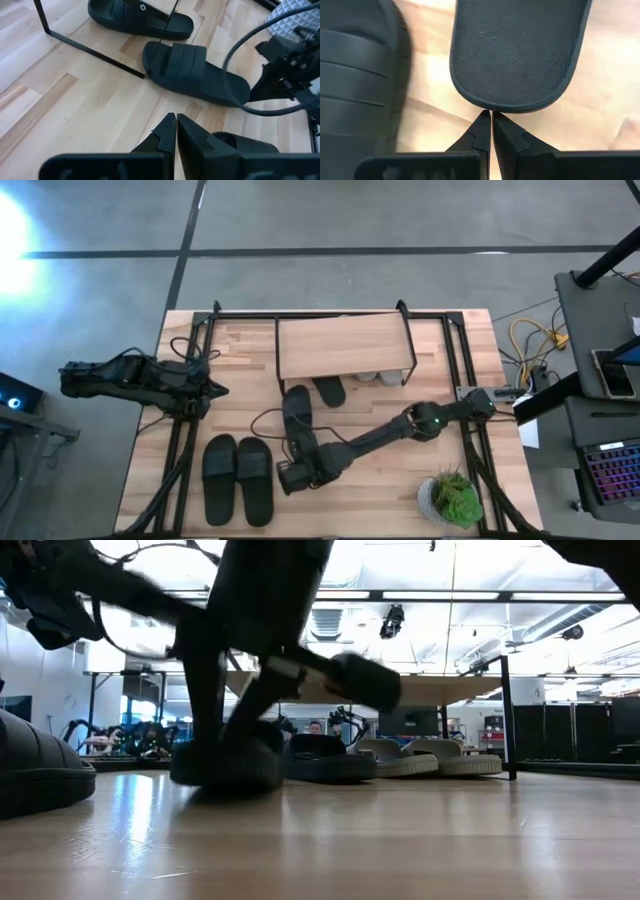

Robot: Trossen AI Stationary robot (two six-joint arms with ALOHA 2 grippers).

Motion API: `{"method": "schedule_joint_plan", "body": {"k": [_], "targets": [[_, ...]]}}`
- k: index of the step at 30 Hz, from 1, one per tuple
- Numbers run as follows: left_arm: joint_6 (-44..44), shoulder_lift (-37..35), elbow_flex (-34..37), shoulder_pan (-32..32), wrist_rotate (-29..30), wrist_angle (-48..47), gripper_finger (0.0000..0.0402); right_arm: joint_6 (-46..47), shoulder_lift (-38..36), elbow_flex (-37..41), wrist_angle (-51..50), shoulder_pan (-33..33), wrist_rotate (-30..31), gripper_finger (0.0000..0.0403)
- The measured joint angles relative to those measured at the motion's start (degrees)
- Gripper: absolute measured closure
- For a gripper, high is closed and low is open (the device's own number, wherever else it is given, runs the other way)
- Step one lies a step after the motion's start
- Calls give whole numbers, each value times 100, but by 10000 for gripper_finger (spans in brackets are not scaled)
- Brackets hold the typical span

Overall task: Pick and place slides into the shelf
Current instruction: Move the black slide under the shelf

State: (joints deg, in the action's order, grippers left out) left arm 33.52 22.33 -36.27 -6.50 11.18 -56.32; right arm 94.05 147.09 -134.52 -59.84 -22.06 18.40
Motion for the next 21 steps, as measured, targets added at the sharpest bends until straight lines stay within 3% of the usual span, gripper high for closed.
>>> {"method": "schedule_joint_plan", "body": {"k": [7, 15, 21], "targets": [[2, -2, 0, -1, 3, 2, 402, -485, -106, -2, -64, 260, 162, 392], [28, -2, 0, 0, -22, 0, 402, -383, -115, -2, -787, 369, 105, 392], [39, -2, 0, -2, -24, 0, 402, -373, -177, -13, -708, 345, 119, 392]]}}
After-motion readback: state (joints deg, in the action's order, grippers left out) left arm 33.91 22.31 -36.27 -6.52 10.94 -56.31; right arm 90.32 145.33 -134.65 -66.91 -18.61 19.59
